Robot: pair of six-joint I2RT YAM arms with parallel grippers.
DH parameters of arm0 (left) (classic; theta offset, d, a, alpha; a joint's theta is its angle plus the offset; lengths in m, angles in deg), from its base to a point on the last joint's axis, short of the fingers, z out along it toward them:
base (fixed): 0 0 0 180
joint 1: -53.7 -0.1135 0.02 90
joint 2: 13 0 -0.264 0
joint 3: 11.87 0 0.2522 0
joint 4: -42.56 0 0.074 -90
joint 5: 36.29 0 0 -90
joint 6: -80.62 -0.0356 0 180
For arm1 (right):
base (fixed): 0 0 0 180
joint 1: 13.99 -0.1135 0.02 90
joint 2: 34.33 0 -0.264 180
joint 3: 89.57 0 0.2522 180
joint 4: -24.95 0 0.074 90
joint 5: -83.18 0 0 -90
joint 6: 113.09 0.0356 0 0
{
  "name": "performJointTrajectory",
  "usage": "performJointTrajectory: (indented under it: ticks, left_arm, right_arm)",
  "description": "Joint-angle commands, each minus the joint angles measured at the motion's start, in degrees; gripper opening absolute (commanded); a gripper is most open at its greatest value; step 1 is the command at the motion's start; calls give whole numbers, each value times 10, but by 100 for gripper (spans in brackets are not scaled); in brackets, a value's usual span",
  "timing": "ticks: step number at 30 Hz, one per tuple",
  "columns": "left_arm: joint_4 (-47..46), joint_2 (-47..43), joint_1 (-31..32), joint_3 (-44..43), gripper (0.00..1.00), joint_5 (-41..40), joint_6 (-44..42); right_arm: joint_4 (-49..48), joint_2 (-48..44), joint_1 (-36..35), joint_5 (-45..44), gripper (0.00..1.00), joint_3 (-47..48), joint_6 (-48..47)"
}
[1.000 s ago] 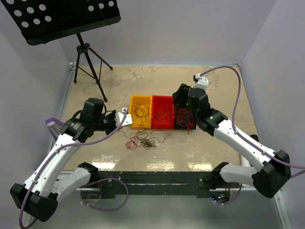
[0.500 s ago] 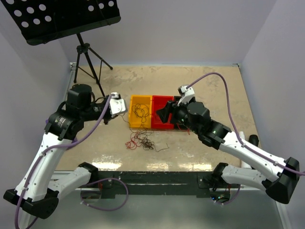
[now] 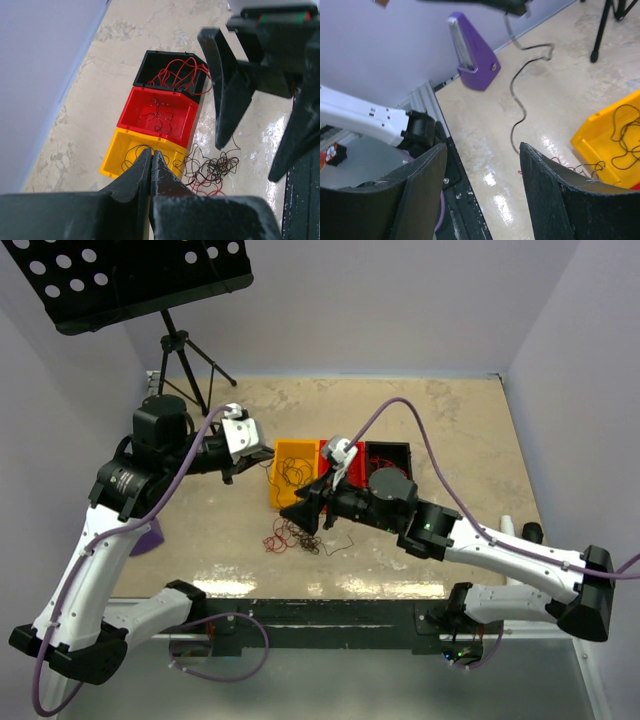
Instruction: Untangle the cables
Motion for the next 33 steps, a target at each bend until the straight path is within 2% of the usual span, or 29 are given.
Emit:
performJointTrajectory:
  ticks: [1, 4, 9, 14, 19, 24, 28, 32, 33]
  left_arm:
    - [-17, -2, -1, -24, 0, 13, 14]
    - [-14, -5, -1, -23, 0, 16, 12]
    - [-5, -8, -1, -28, 0, 21, 9]
    - [3, -11, -1, -34, 0, 28, 5]
    - [5, -13, -1, -34, 0, 30, 5]
    - [5, -22, -1, -22, 0, 26, 7]
    - [-11, -36, -1, 12, 0, -1, 9]
    - [-44, -52, -1, 82, 0, -28, 23]
    - [-49, -54, -1, 94, 7, -35, 24]
  right_arm:
    - [-17, 40, -31, -31, 64, 13, -45]
    - [-34, 58, -34, -93, 64, -8, -52]
    - [-48, 93, -44, -218, 57, -25, -46]
    - [-89, 122, -46, -239, 51, -41, -31]
    - [-130, 141, -46, -222, 26, -42, -6]
    - [-152, 97, -46, -213, 0, -48, 1]
    - [-127, 41, -46, -231, 0, -27, -1]
    - [-101, -11, -46, -235, 0, 10, -11]
    - [-94, -23, -47, -238, 0, 20, -14]
